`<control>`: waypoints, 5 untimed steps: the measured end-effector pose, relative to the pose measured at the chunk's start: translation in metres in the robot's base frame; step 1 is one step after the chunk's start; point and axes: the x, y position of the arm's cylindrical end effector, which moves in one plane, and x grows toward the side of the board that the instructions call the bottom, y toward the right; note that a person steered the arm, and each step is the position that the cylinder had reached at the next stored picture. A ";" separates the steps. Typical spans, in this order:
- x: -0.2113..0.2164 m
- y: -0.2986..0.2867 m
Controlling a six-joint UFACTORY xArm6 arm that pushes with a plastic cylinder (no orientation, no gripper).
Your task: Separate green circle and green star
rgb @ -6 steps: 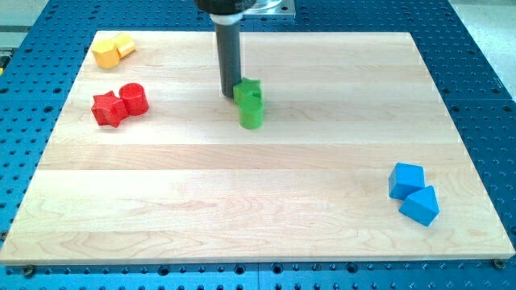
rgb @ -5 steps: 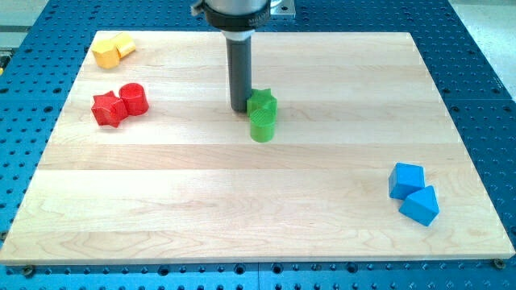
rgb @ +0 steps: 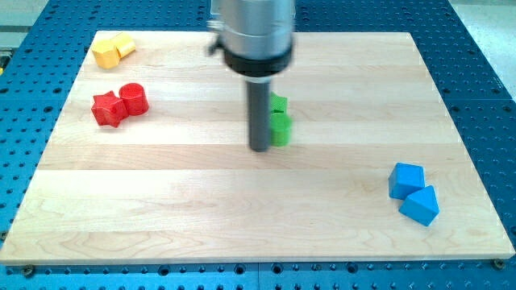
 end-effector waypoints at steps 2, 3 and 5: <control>-0.050 0.016; -0.015 0.074; 0.025 0.074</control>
